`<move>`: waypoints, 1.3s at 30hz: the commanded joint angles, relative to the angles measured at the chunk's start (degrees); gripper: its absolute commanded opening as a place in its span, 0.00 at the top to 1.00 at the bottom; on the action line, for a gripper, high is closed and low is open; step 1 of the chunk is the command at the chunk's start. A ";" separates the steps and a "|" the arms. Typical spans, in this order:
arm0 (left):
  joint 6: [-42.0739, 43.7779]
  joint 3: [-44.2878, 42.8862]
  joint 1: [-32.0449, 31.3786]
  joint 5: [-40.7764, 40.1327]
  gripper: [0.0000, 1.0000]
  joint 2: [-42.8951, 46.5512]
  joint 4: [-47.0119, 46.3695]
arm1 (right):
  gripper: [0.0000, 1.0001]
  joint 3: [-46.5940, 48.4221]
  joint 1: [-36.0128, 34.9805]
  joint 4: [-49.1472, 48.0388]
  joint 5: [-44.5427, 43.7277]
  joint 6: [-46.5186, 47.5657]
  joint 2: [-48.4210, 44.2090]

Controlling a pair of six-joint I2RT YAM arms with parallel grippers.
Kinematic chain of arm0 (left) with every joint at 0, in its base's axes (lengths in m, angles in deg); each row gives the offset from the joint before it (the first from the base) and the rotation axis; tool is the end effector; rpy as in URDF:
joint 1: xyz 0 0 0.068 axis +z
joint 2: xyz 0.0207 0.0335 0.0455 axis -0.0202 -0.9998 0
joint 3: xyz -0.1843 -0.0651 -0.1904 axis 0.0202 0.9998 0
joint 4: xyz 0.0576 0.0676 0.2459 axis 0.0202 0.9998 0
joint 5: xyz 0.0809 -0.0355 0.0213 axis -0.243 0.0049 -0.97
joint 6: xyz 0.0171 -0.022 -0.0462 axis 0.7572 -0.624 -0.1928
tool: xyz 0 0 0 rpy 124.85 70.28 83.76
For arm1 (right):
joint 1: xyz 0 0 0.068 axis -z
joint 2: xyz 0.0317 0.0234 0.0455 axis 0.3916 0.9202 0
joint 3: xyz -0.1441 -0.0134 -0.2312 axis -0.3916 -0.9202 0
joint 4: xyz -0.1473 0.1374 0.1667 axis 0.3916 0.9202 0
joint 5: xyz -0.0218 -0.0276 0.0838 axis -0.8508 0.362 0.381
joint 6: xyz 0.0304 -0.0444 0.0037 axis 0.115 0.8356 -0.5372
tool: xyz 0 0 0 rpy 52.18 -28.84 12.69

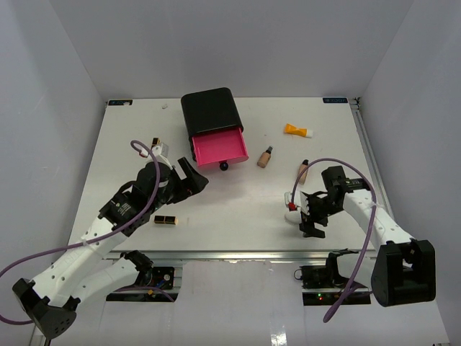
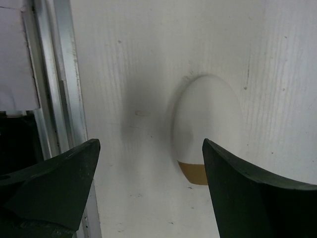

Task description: Organize the makeup

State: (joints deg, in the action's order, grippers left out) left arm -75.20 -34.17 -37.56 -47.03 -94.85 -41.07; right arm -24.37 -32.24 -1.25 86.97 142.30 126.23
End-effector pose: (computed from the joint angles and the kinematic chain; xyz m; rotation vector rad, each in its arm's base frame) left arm 0.1429 -0.1070 0.3228 -0.3219 2.2149 -0.7045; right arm 0.1652 0.0461 0.1977 -1.9091 1.8384 0.5155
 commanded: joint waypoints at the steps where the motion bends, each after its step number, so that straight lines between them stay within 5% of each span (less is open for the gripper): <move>1: -3.71 2.22 0.46 -2.50 0.02 3.55 2.68 | 0.10 0.14 -0.48 -8.64 -4.57 -5.19 1.31; 28: -5.60 2.18 0.40 0.48 0.02 2.26 0.81 | 0.10 2.04 -1.34 -18.75 -5.99 -9.98 13.30; 39: -5.80 3.78 0.44 9.47 0.02 -0.06 -7.27 | 0.08 -1.09 -1.41 -21.09 -5.72 -11.38 14.60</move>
State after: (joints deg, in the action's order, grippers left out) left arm -80.30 -31.19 -37.30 -43.03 -94.55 -42.88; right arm -24.19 -33.31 -20.01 80.46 132.03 140.37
